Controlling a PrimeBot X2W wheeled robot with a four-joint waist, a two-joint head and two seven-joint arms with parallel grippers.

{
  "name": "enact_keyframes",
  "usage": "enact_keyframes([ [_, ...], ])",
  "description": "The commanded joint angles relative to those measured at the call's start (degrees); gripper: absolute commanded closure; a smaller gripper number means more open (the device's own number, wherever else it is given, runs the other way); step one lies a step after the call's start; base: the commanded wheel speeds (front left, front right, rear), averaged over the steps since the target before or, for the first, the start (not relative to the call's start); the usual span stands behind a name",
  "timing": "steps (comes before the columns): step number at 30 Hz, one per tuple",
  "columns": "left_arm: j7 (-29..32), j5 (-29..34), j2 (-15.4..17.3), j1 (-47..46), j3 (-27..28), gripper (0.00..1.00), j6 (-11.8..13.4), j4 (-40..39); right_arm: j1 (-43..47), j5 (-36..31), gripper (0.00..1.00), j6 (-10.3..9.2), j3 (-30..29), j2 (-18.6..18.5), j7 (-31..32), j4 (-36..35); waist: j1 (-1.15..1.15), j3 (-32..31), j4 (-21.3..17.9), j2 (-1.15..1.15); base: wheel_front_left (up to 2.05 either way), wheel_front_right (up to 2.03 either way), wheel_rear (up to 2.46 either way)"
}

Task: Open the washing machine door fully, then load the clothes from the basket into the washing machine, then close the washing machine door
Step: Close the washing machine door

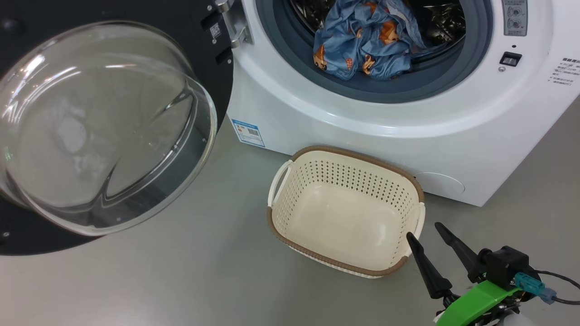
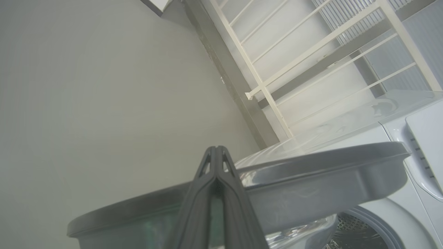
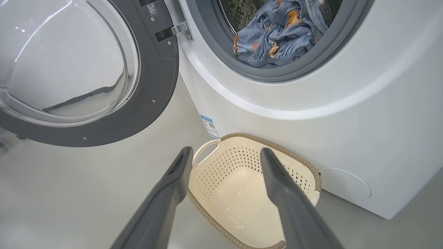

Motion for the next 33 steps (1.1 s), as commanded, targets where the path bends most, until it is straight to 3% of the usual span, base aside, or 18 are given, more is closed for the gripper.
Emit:
enact_keyframes([
  [1,0.3,0.0,4.4,-1.8,1.5,1.0,-0.2,-0.9,-1.2,-0.4,0.0,0.09,1.2,-0.3,-0.3,-1.2,0.0,0.1,0.0,0.0,0.0,0.0,0.0],
  [12,4.3,-2.4,3.5,-1.3,0.0,1.0,-0.2,-2.9,-1.5,-0.3,0.0,0.09,1.4,0.0,-0.3,-1.0,0.0,-0.8,-0.4,0.0,0.0,0.0,0.0],
  [33,17.5,-5.2,3.9,-0.1,-4.7,1.0,-0.2,-10.0,0.4,0.0,0.0,0.09,0.4,2.4,-0.3,-1.1,0.0,-4.7,-0.8,0.0,0.0,0.0,0.0],
])
